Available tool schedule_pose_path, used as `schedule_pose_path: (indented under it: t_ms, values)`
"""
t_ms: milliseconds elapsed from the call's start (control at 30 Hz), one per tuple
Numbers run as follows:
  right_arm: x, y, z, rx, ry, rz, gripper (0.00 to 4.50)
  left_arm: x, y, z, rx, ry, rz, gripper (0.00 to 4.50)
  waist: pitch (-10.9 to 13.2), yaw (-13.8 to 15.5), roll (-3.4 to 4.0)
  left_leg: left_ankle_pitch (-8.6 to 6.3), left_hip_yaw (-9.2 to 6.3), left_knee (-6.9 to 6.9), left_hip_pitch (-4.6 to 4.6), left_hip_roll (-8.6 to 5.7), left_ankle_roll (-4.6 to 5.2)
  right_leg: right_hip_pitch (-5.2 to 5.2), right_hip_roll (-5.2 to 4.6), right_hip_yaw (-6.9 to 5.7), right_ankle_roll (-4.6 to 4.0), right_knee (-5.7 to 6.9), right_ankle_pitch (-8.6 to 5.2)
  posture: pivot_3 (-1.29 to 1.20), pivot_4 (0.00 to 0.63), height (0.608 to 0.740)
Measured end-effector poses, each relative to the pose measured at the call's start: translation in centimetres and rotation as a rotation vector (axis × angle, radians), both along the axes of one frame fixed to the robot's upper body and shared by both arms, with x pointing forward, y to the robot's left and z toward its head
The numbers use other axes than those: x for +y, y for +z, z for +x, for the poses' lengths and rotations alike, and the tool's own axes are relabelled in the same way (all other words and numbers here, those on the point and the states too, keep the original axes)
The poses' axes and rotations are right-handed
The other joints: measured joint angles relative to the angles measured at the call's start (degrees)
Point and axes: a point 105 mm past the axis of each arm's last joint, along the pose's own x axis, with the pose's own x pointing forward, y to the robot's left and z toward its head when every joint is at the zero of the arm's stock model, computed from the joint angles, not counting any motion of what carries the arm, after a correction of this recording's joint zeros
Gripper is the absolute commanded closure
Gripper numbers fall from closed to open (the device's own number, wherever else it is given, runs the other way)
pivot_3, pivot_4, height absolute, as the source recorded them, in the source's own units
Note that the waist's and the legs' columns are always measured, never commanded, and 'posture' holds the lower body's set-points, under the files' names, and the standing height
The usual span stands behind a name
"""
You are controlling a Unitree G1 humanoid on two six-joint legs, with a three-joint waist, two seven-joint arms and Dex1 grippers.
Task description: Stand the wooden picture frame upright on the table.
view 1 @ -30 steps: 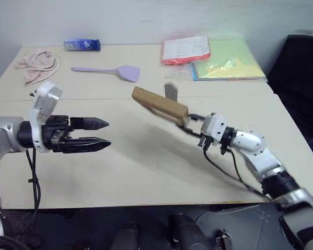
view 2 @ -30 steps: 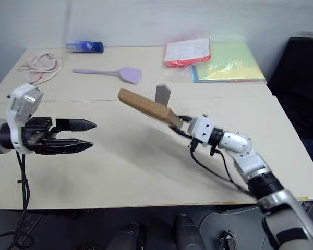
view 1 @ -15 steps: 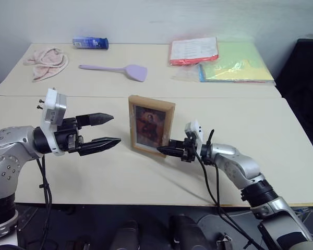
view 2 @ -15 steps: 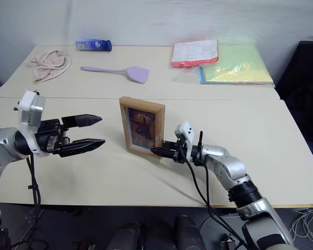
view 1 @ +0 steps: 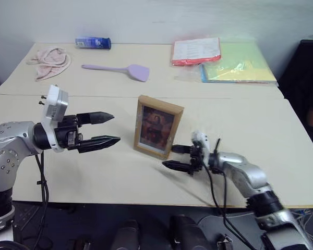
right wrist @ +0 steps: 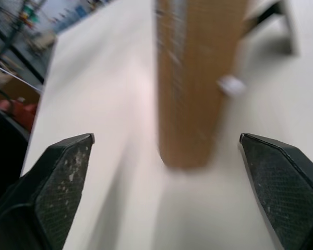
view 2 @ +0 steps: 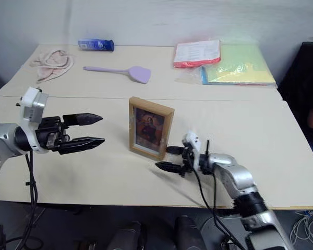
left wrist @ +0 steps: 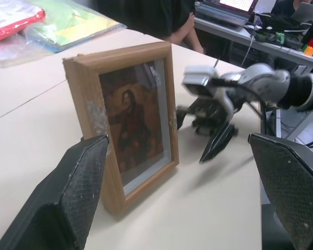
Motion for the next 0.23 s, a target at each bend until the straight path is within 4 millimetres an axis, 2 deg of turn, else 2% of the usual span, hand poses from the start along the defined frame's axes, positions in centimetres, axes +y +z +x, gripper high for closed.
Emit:
schedule_pose_path:
  t_ms: [67, 233]
  values:
    - [-3.0, 1.5, -1.6, -0.053, 0.001, -0.092, 0.02, 0.1, -0.2, 0.1, -0.005, -0.003, 0.016, 0.00, 0.0, 0.4, 0.03, -0.14, 0.03, -0.01, 0.00, -0.01, 0.25, -0.01, 0.00, 0.01, 0.00, -0.10, 0.00, 0.00, 0.150, 0.740]
    - [-8.2, 11.0, -4.9, -0.139, -0.008, -0.085, 0.02, 1.0, -0.9, 1.0, -0.039, 0.020, 0.075, 0.00, 0.0, 0.2, 0.09, -0.17, 0.09, -0.12, 0.25, 0.11, 0.31, 0.12, 0.14, 0.04, -0.05, -0.08, -0.03, 0.00, 0.150, 0.740]
